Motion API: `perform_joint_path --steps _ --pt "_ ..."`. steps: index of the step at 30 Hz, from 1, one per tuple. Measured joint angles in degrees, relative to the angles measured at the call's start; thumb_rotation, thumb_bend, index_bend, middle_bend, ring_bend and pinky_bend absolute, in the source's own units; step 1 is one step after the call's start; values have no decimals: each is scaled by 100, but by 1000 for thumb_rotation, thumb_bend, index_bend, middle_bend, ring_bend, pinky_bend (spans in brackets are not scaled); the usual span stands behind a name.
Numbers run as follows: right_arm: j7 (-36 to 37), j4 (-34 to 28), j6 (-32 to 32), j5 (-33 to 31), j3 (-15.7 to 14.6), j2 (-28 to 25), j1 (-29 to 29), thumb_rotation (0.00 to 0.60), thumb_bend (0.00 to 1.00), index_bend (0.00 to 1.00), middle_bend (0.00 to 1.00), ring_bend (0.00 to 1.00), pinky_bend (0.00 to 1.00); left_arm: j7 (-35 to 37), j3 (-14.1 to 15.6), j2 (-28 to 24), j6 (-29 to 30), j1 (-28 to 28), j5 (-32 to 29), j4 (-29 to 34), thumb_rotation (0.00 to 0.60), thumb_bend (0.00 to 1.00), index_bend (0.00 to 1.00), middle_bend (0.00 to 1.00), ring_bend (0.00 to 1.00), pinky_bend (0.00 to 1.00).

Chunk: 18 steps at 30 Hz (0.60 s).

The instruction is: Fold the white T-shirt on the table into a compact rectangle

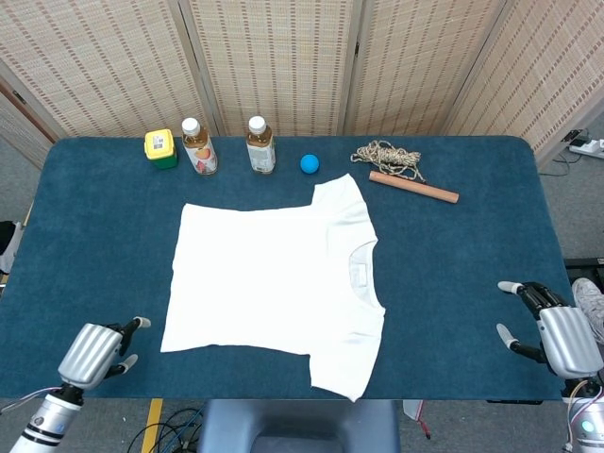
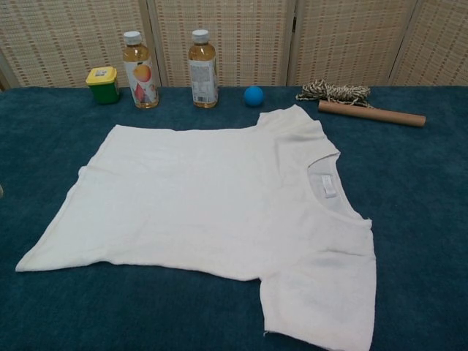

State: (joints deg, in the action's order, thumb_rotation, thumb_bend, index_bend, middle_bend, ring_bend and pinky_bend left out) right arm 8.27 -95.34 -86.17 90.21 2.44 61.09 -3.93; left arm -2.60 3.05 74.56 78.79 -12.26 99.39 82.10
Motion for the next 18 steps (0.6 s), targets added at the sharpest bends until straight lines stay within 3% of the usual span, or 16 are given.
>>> perform_joint_path --steps 4,18 --pt "-13 -26 3 2 -2 -5 -4 600 289 235 331 271 353 -6 58 154 -232 -145 53 -127 600 224 402 874 840 996" --pt "-7 -37 -27 11 -17 -43 14 600 290 235 331 271 353 24 30 882 -917 -553 -249 -718 600 224 442 924 885 1000"
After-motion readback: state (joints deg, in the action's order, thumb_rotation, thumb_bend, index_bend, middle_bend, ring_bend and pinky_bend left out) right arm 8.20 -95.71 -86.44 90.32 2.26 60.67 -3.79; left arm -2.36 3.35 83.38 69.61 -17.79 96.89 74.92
